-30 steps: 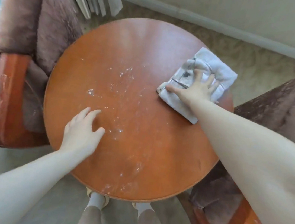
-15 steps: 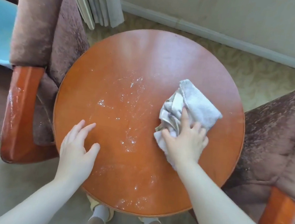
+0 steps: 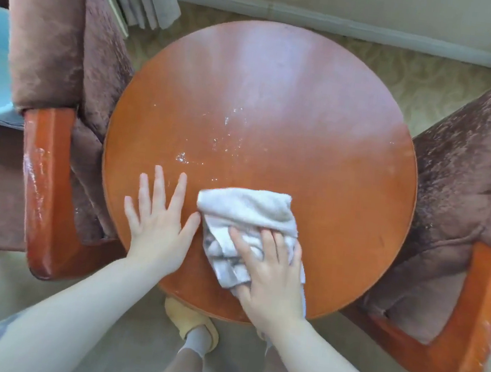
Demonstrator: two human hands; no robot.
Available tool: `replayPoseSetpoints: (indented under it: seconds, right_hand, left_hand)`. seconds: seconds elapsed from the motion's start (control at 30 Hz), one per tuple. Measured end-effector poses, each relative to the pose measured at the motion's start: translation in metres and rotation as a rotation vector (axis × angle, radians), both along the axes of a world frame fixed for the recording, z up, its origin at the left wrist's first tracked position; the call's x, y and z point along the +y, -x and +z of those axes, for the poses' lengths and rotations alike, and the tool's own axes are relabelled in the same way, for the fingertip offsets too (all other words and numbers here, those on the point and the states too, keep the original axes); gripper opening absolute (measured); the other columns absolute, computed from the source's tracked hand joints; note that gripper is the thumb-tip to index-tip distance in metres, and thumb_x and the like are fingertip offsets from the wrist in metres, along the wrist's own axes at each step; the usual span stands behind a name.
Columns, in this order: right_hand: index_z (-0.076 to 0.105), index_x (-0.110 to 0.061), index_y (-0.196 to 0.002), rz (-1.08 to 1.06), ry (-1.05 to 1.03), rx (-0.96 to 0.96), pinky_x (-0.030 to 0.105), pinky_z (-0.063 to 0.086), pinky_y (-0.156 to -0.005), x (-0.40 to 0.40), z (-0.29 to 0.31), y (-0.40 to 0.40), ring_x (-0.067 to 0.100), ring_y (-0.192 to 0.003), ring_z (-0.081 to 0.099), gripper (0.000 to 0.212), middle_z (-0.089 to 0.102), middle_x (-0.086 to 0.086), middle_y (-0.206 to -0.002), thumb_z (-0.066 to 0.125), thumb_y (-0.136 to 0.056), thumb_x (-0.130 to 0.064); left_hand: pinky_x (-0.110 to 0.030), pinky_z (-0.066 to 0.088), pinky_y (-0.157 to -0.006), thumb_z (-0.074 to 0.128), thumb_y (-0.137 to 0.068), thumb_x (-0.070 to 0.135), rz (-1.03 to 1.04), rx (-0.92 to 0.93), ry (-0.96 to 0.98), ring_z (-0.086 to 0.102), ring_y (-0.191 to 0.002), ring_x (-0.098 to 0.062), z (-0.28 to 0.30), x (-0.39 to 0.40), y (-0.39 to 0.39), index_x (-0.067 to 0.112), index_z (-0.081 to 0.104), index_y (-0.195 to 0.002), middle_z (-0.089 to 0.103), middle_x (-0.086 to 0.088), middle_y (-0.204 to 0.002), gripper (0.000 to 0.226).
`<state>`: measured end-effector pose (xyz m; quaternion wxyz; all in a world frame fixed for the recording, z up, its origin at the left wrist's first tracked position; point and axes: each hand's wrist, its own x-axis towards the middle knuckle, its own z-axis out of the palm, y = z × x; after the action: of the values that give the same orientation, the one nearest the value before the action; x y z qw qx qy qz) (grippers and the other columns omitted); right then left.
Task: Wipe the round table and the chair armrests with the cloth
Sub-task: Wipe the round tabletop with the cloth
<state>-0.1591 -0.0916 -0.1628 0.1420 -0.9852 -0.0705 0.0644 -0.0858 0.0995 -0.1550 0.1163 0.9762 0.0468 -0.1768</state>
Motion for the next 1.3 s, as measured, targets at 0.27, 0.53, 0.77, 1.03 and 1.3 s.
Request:
replayPoseSetpoints:
  seconds: [0.27, 0.53, 0.77, 1.03, 1.3]
  right_hand:
    - [0.029, -0.031, -0.148, -0.936, 0.004, 0.020, 0.058, 0.009, -0.114, 0.010, -0.003, -0.045, 0.030, -0.146, 0.017, 0.083, 0.024, 0.011, -0.157, 0.067, -0.075, -0.039]
    - [0.031, -0.017, -0.145, -0.660, 0.055, 0.075, 0.057, 0.009, -0.116, -0.046, -0.009, -0.039, 0.028, -0.143, 0.025, 0.072, 0.035, 0.009, -0.152, 0.061, -0.084, -0.040]
    - [0.052, -0.006, -0.126, -0.245, 0.054, -0.023, 0.051, 0.015, -0.116, -0.040, 0.005, -0.033, 0.034, -0.134, 0.042, 0.060, 0.050, 0.015, -0.139, 0.048, -0.081, -0.045]
    - [0.029, -0.043, -0.144, -0.536, 0.216, 0.020, 0.055, 0.024, -0.109, -0.079, 0.001, -0.131, 0.038, -0.135, 0.029, 0.069, 0.032, 0.020, -0.148, 0.056, -0.082, -0.053]
    - [0.037, -0.016, -0.137, -0.536, 0.198, 0.069, 0.056, 0.013, -0.115, -0.188, -0.001, -0.155, 0.032, -0.145, 0.013, 0.064, 0.024, 0.012, -0.155, 0.052, -0.087, -0.053]
  left_hand:
    - [-0.051, -0.012, -0.114, 0.014, -0.091, 0.059, -0.003, 0.040, -0.001, -0.026, -0.143, -0.025, -0.005, 0.004, -0.009, 0.035, -0.015, -0.147, -0.026, -0.003, -0.157, 0.068]
    - [-0.050, -0.014, -0.112, 0.032, -0.094, 0.050, -0.047, 0.029, 0.071, -0.032, -0.140, -0.024, -0.009, -0.028, -0.011, 0.036, -0.020, -0.145, -0.033, -0.002, -0.154, 0.075]
    - [-0.048, -0.016, -0.112, 0.026, -0.094, 0.049, -0.140, 0.022, 0.180, -0.033, -0.139, -0.019, -0.001, -0.068, -0.017, 0.037, -0.016, -0.147, -0.032, 0.001, -0.154, 0.069]
    - [-0.051, -0.015, -0.112, 0.026, -0.093, 0.054, -0.159, -0.005, 0.071, -0.033, -0.139, -0.021, -0.012, -0.079, -0.038, 0.033, -0.021, -0.146, -0.034, -0.001, -0.153, 0.074]
    - [-0.052, -0.014, -0.113, 0.032, -0.089, 0.060, -0.204, 0.011, 0.025, -0.035, -0.138, -0.019, -0.016, -0.088, -0.050, 0.037, -0.022, -0.145, -0.039, 0.002, -0.150, 0.081]
